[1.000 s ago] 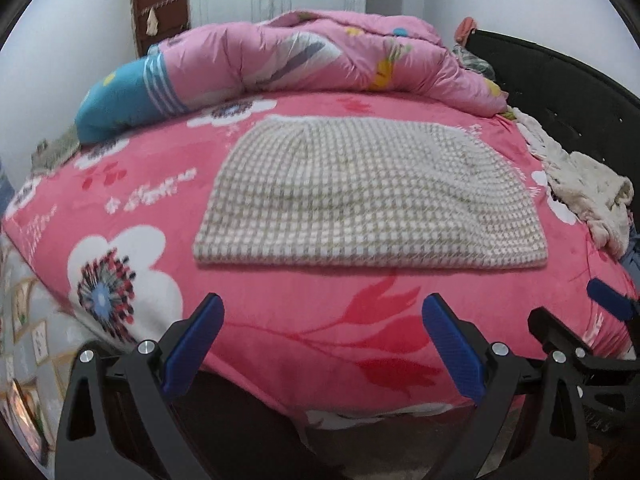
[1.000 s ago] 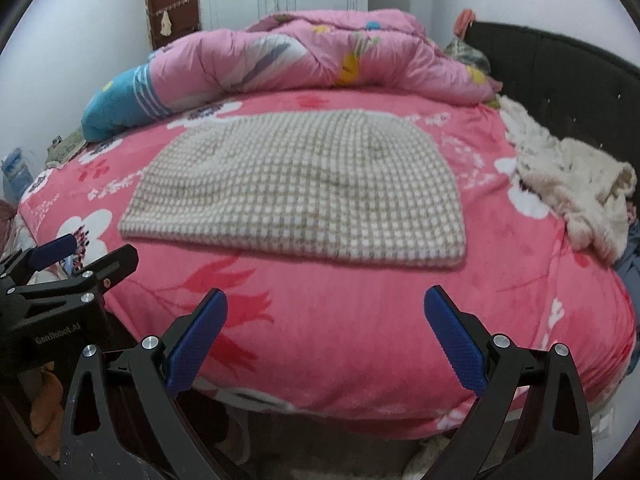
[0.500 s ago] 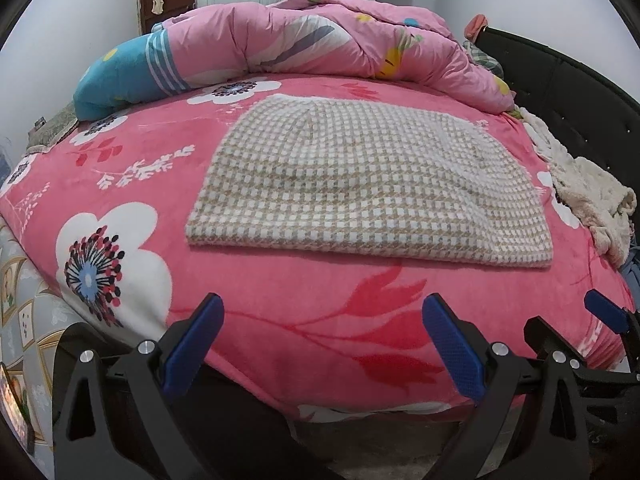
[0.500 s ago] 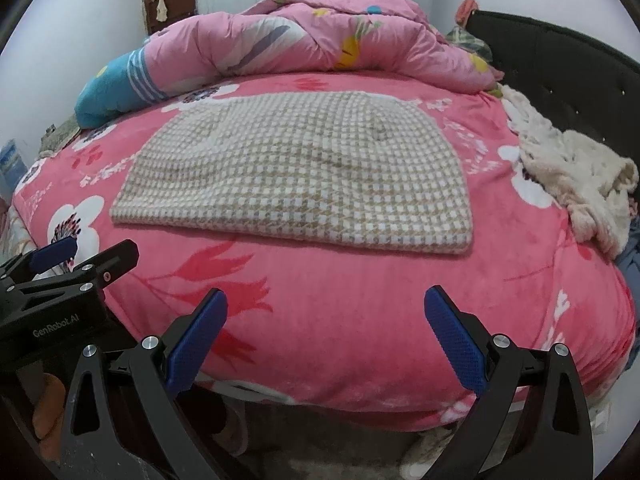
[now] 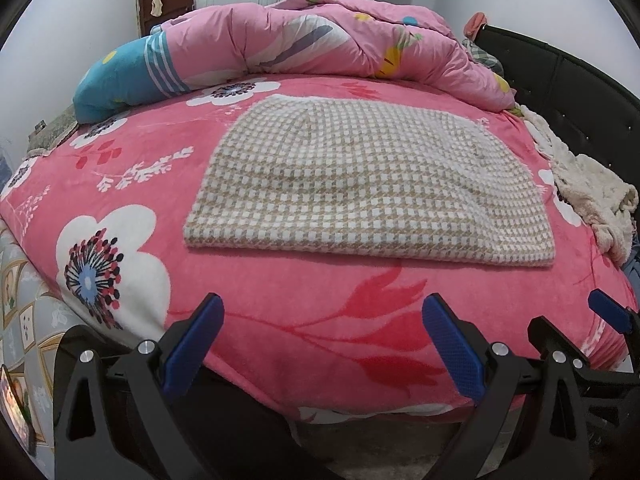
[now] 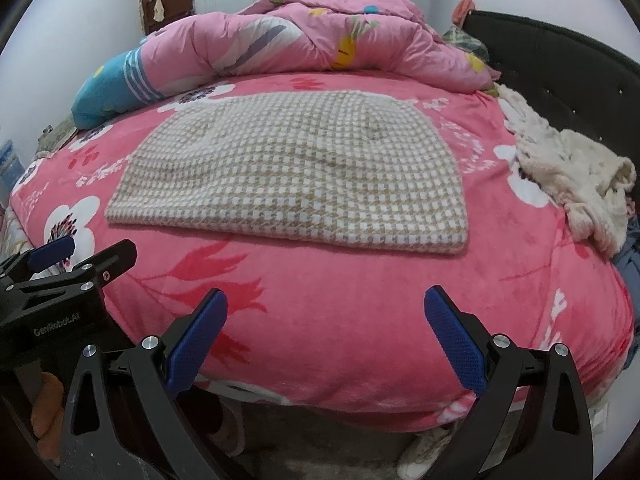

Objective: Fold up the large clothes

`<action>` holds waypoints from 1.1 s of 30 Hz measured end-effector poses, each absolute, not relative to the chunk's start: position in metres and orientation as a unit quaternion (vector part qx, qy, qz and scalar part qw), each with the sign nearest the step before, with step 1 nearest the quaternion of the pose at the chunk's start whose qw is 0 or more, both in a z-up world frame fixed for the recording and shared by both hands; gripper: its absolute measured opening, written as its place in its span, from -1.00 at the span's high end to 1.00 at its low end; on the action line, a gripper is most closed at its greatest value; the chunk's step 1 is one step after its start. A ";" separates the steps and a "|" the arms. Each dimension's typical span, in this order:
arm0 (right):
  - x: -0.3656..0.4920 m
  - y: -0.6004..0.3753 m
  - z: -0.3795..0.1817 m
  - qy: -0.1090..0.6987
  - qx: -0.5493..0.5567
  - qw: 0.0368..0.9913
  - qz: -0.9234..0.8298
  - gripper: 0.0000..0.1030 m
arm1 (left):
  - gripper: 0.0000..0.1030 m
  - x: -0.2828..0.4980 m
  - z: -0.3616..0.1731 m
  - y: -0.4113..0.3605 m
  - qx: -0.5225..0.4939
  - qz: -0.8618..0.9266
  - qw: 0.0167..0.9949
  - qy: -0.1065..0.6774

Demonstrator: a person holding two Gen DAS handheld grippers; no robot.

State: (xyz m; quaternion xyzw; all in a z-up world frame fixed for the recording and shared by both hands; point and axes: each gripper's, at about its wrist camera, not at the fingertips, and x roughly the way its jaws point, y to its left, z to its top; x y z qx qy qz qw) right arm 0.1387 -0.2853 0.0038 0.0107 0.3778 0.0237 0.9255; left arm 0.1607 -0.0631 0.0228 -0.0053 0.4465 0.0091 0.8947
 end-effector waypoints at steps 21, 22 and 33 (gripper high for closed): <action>0.140 -0.285 0.003 0.379 0.006 0.925 0.028 -0.84 | -0.89 0.162 0.023 -0.064 -0.001 0.008 0.897 0.442; 0.140 -0.284 0.003 0.379 0.005 0.925 0.028 -0.84 | -0.89 0.162 0.023 -0.064 -0.001 0.008 0.897 0.443; 0.141 -0.285 0.003 0.380 0.004 0.925 0.029 -0.84 | -0.89 0.162 0.024 -0.063 0.000 0.007 0.897 0.442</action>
